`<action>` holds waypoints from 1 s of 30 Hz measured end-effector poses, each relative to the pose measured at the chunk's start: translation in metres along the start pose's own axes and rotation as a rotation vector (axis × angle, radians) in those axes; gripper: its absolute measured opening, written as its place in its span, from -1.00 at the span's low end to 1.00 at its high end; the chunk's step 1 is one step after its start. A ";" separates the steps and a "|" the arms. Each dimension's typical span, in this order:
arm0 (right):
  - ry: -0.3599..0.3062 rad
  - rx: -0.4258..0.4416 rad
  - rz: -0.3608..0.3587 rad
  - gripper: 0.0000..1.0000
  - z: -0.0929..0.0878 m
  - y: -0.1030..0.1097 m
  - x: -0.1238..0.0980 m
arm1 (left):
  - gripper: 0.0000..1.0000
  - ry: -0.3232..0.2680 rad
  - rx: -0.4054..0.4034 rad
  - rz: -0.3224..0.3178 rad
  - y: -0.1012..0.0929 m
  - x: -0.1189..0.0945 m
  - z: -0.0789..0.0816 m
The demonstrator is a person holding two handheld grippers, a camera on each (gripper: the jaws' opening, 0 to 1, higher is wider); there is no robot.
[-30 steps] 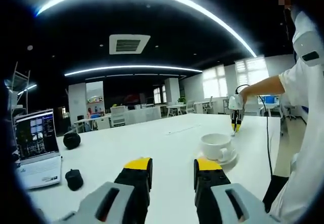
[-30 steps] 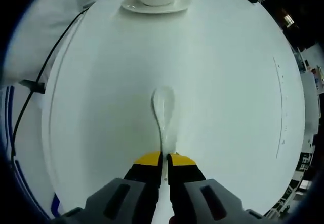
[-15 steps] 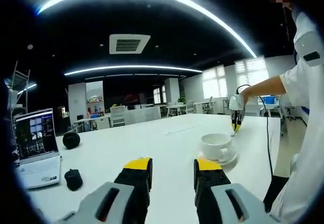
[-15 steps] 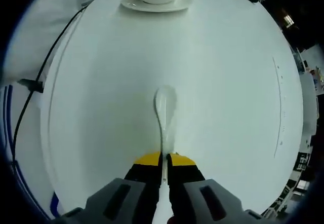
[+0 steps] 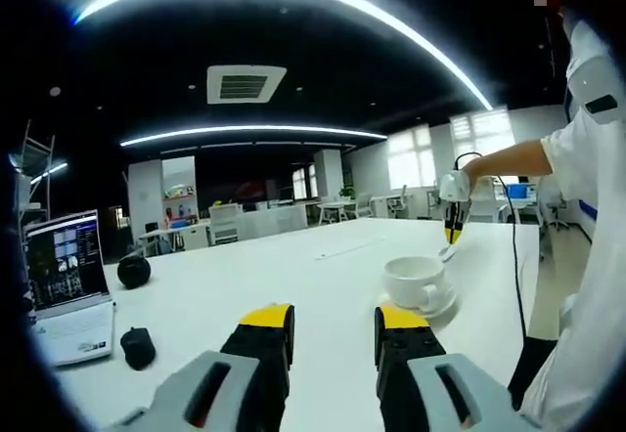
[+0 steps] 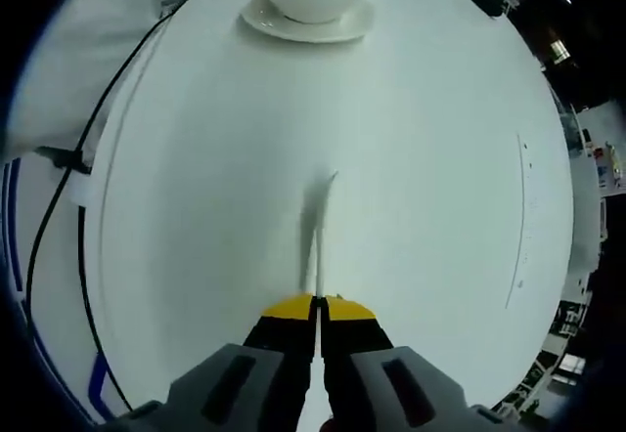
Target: Tidy tabletop coffee trays, cups and spoons，present forward
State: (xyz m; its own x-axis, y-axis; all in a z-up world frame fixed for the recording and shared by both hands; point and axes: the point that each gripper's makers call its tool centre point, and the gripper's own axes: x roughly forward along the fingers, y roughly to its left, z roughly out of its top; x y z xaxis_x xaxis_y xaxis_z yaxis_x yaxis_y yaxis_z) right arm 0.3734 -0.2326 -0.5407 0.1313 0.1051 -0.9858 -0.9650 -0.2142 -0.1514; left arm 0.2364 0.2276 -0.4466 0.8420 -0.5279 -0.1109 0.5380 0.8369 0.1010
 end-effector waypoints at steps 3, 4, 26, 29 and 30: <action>0.008 -0.004 0.008 -0.94 0.000 0.001 0.000 | -0.31 -0.005 -0.005 0.000 0.000 0.000 0.001; 0.016 -0.001 0.009 -0.94 -0.001 0.001 0.000 | -0.31 -0.007 -0.002 0.001 0.000 -0.001 0.001; 0.026 -0.134 -0.174 -0.94 0.022 -0.029 -0.046 | -0.31 -0.005 0.010 -0.010 0.000 -0.005 0.004; 0.035 -0.191 -0.236 -0.94 0.033 -0.035 -0.058 | -0.31 -0.007 0.011 -0.009 -0.001 -0.004 0.004; 0.039 -0.203 -0.241 -0.94 0.037 -0.034 -0.060 | -0.31 -0.007 0.010 -0.010 -0.001 -0.004 0.004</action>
State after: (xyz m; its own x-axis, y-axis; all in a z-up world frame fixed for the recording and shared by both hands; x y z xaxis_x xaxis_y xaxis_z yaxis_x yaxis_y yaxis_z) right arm 0.3897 -0.1958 -0.4735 0.3629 0.1398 -0.9213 -0.8407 -0.3774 -0.3884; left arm 0.2323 0.2285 -0.4418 0.8370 -0.5371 -0.1046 0.5464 0.8303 0.1098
